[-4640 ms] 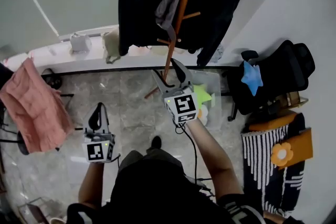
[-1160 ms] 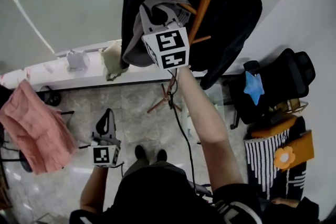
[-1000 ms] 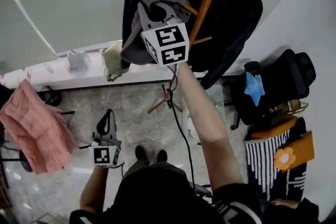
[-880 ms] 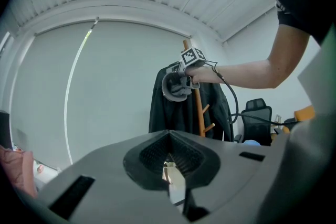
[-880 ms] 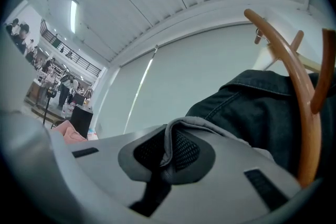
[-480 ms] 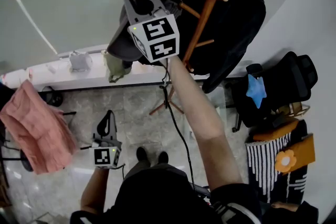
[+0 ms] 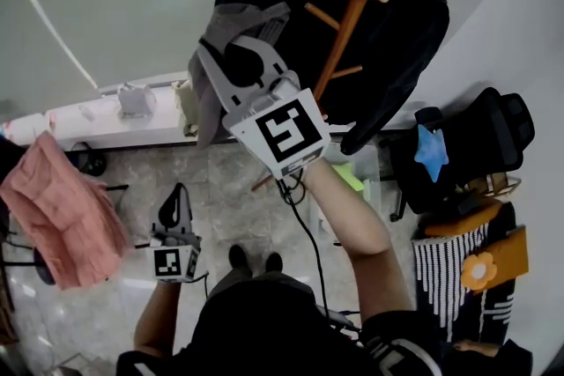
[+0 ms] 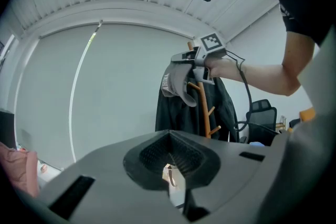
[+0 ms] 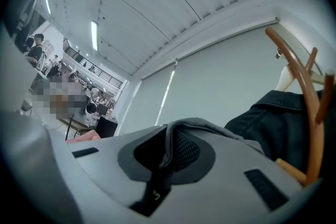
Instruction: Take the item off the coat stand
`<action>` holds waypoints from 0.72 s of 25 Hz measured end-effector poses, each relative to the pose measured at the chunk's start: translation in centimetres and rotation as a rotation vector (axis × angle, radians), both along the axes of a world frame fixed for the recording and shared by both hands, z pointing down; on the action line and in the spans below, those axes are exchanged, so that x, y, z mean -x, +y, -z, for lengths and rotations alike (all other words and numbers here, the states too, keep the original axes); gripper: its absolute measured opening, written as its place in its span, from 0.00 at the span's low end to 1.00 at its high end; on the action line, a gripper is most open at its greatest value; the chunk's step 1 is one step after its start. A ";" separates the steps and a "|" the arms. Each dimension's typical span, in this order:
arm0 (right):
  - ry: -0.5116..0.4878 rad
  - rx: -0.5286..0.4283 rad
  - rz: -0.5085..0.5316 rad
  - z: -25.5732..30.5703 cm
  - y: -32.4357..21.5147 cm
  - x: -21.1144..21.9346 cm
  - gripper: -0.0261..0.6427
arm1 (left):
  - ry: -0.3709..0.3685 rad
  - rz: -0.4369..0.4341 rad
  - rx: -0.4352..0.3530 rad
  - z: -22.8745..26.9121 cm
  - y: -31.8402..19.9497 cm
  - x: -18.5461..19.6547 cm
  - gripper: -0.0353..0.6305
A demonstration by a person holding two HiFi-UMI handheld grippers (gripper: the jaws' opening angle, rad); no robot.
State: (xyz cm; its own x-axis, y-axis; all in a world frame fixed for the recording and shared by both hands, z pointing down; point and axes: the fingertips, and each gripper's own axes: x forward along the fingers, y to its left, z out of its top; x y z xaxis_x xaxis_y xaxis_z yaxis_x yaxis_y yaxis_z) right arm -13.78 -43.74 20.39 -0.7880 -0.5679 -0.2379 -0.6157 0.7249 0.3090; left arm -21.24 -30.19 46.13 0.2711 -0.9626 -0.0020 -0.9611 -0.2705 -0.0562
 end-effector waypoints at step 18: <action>0.008 0.365 -0.197 -21.3 12.4 -13.3 0.08 | -0.030 -0.034 -0.059 2.3 0.6 -3.5 0.09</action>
